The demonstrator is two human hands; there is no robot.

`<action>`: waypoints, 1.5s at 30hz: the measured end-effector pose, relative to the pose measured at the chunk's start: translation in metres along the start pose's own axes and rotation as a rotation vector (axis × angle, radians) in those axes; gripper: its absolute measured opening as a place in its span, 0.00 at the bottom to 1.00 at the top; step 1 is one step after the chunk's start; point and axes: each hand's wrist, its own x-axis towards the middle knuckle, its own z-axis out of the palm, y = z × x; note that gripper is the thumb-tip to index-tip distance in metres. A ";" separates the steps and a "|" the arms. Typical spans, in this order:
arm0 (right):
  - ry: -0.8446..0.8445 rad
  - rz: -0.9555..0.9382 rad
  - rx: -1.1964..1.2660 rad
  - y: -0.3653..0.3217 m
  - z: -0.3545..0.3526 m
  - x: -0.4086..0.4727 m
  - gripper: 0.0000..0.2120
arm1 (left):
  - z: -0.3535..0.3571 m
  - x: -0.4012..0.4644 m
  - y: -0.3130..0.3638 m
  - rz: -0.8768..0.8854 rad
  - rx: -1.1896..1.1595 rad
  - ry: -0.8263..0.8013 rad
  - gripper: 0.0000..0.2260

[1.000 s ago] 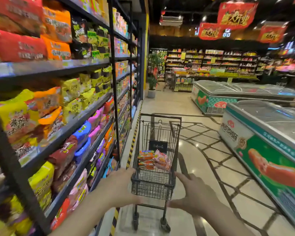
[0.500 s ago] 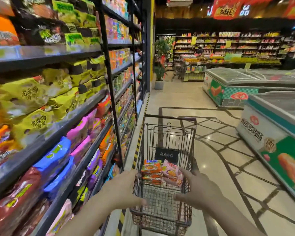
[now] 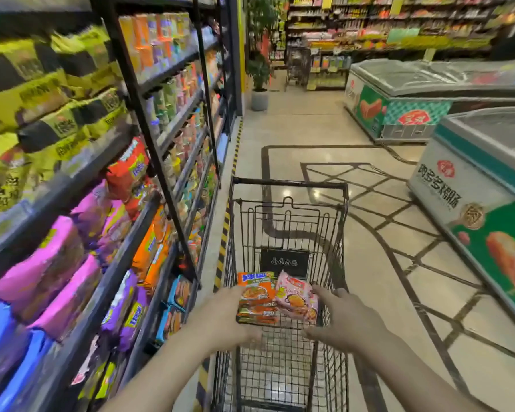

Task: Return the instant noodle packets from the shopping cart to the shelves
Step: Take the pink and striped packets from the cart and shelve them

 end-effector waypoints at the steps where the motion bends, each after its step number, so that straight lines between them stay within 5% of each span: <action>1: -0.008 0.020 0.002 0.000 0.001 0.014 0.52 | 0.000 0.020 -0.005 0.011 -0.009 -0.004 0.38; 16: -0.192 0.261 0.211 0.013 0.068 0.197 0.46 | 0.095 0.261 -0.080 -0.071 -0.163 -0.211 0.43; 24: -0.247 0.357 0.531 0.059 0.144 0.312 0.38 | 0.170 0.347 -0.105 -0.267 -0.357 -0.111 0.19; 33: -0.238 0.573 0.902 0.108 0.235 0.434 0.27 | 0.244 0.453 -0.139 -0.519 -0.262 0.050 0.22; 41: -0.149 0.582 1.029 0.137 0.315 0.500 0.52 | 0.283 0.488 -0.155 -0.668 -0.386 0.057 0.32; 45: -0.131 0.606 1.041 0.121 0.311 0.498 0.40 | 0.291 0.491 -0.157 -0.668 -0.384 0.066 0.34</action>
